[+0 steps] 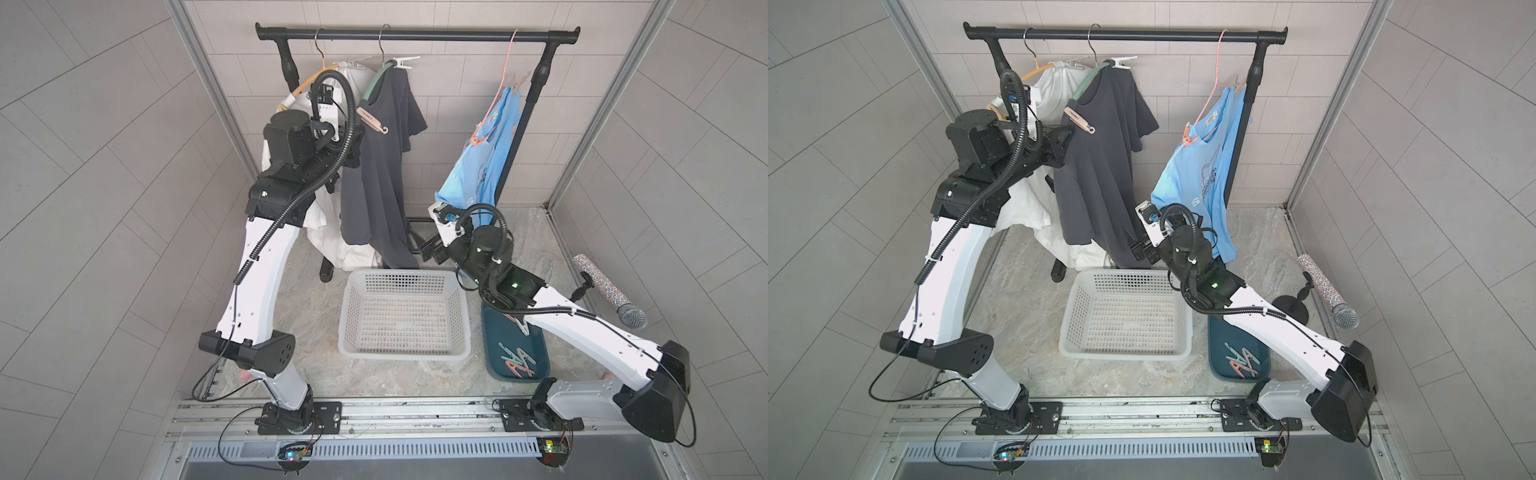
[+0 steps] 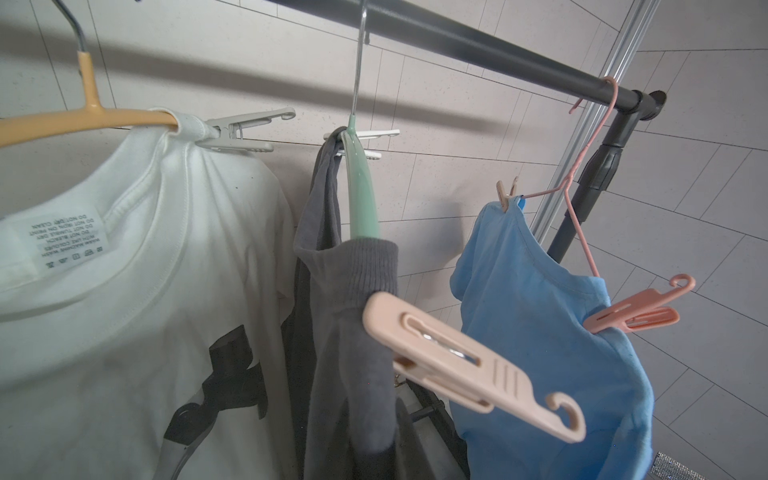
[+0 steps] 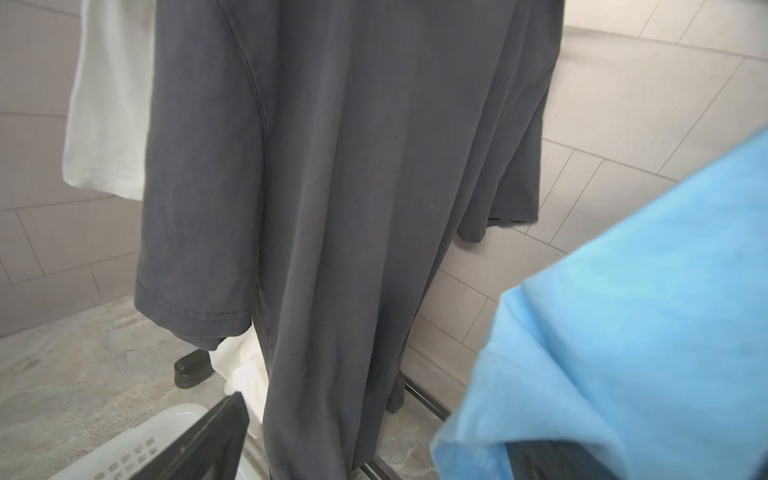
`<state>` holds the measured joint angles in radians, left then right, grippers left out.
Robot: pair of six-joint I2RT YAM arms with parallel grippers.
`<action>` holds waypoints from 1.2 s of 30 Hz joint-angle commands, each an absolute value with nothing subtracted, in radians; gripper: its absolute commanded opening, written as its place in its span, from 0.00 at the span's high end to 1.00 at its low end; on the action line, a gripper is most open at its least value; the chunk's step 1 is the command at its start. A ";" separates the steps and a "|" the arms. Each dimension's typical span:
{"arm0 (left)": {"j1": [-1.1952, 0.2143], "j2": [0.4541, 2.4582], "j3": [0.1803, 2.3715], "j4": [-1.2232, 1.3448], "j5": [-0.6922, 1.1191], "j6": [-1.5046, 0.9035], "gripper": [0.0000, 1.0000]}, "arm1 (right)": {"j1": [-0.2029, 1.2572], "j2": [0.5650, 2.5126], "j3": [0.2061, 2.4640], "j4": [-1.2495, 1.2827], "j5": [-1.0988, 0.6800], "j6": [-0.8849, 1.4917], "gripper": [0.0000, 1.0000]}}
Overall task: Use clothespins to secure the t-shirt on both sides of the hanger
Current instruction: Hang the hanger on the clothesline.
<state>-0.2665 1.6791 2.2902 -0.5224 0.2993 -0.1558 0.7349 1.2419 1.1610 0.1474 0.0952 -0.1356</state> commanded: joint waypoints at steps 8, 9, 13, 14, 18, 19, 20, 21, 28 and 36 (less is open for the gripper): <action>-0.278 1.540 2.244 -0.423 0.265 -0.146 0.20 | 0.738 1.037 1.103 0.110 0.102 -0.109 0.00; -0.278 1.514 2.218 -0.407 0.260 -0.149 0.16 | 0.738 1.026 1.100 0.112 0.106 -0.115 0.00; -0.279 1.353 2.035 -0.327 0.212 -0.146 0.06 | 0.737 0.956 1.070 0.128 0.175 -0.124 0.00; -0.279 1.296 1.963 -0.293 0.195 -0.146 0.05 | 0.737 0.932 1.052 0.142 0.202 -0.135 0.00; -0.279 1.054 1.615 -0.162 0.125 -0.112 0.00 | 0.733 0.831 0.944 0.246 0.371 -0.200 0.00; -0.278 0.981 1.499 -0.121 0.090 -0.093 0.00 | 0.727 0.805 0.908 0.274 0.426 -0.227 0.00; -0.279 0.908 1.375 -0.071 0.042 -0.073 0.00 | 0.719 0.781 0.873 0.308 0.475 -0.258 0.00; -0.279 0.850 1.272 -0.022 -0.014 -0.057 0.00 | 0.710 0.765 0.840 0.338 0.519 -0.288 0.00; -0.277 0.621 0.693 -0.005 -0.578 -0.056 0.00 | 0.545 0.694 0.586 0.360 0.658 -0.255 0.00; -0.214 0.742 0.549 -0.044 -0.790 -0.163 0.00 | 0.274 0.795 0.301 0.413 0.478 -0.016 0.00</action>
